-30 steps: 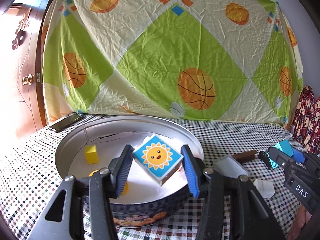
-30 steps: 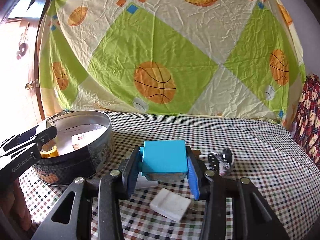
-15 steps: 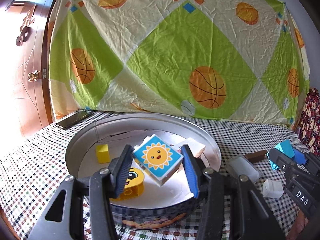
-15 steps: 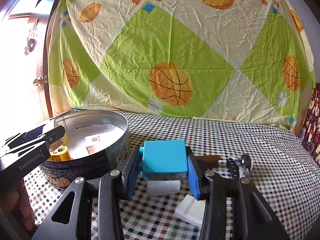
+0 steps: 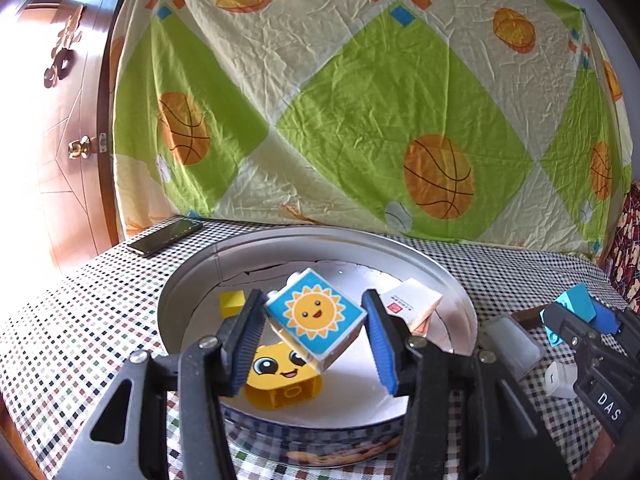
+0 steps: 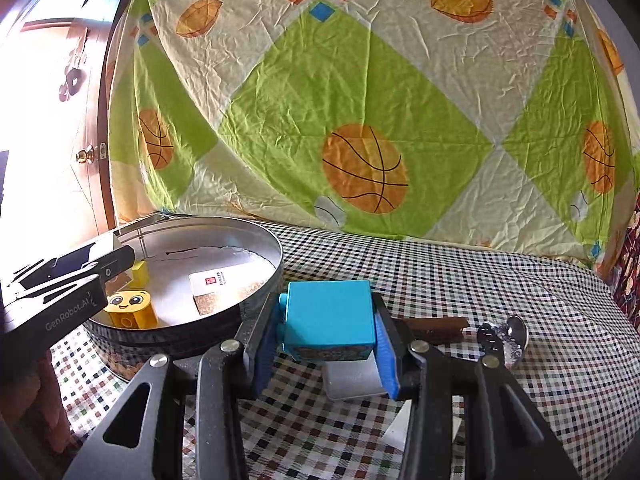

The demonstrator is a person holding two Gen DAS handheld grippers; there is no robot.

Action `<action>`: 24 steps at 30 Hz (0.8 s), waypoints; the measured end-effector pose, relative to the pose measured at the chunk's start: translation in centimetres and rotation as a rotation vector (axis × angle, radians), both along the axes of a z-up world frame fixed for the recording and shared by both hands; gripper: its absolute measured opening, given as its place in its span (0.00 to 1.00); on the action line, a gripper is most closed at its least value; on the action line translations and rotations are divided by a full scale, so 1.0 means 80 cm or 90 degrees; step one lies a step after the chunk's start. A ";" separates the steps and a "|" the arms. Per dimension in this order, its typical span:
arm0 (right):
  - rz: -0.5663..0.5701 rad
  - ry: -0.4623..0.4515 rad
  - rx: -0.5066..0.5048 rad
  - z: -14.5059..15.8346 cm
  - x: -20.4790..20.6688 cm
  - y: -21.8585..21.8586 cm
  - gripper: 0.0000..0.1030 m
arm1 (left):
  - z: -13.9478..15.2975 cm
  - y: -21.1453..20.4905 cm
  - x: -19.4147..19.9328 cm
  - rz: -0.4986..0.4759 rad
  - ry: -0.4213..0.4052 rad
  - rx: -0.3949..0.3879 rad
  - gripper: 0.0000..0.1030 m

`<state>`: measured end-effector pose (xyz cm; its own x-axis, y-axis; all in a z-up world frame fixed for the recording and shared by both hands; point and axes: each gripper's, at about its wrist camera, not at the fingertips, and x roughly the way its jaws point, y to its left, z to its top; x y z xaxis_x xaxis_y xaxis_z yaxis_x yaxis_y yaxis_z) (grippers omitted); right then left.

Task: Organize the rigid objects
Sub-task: 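Carry the sun-face cube in the left gripper while the right gripper carries the cyan block toward the tin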

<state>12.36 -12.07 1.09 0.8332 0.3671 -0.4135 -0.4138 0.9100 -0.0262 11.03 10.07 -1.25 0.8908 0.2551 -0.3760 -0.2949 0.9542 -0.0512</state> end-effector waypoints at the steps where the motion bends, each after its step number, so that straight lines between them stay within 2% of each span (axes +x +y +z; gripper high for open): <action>1: 0.004 -0.001 -0.002 0.000 -0.001 0.004 0.44 | 0.000 0.002 0.000 0.001 0.001 -0.001 0.48; 18: 0.033 -0.001 -0.031 -0.002 0.000 0.043 0.44 | -0.002 0.031 -0.002 0.018 0.007 -0.012 0.48; 24: 0.041 -0.001 -0.031 -0.003 -0.001 0.050 0.44 | -0.001 0.035 -0.002 0.025 0.014 0.000 0.48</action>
